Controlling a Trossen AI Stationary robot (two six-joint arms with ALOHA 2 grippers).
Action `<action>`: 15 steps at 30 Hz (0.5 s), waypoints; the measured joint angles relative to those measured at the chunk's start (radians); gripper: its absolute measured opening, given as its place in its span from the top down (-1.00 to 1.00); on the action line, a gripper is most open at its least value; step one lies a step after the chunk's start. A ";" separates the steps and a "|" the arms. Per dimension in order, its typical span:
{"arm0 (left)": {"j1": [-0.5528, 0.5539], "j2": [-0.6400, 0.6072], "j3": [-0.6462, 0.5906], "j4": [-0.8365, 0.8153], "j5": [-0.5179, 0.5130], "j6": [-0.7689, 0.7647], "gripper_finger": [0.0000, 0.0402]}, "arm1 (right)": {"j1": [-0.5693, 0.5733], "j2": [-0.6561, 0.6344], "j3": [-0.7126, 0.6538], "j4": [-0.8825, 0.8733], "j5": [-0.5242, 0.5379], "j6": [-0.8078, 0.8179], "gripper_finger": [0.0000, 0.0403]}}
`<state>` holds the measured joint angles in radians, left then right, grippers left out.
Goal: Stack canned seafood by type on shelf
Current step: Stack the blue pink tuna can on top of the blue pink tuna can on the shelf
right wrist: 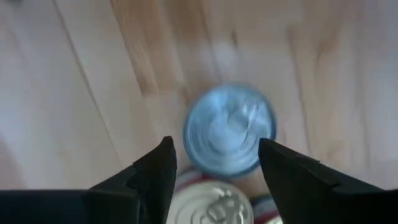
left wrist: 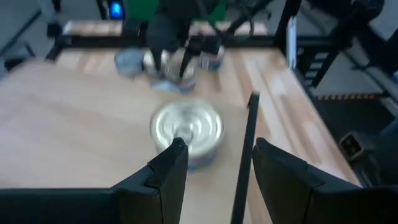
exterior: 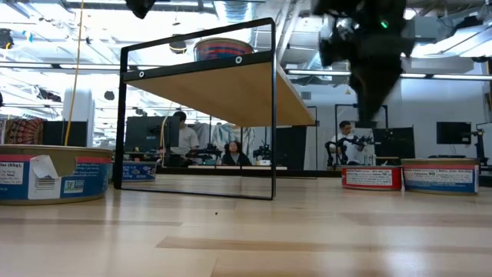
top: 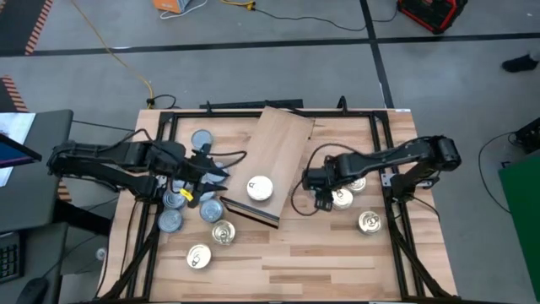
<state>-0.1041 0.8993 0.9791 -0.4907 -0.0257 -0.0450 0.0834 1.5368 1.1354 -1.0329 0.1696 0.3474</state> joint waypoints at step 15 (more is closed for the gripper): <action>-0.118 0.002 -0.001 -0.102 -0.104 -0.031 0.14 | 0.171 0.000 -0.176 -0.060 -0.046 0.197 -0.05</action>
<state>-0.2219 0.9012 0.9783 -0.5922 -0.1300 -0.0761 0.2539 1.5368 0.9591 -1.0931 0.1240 0.5446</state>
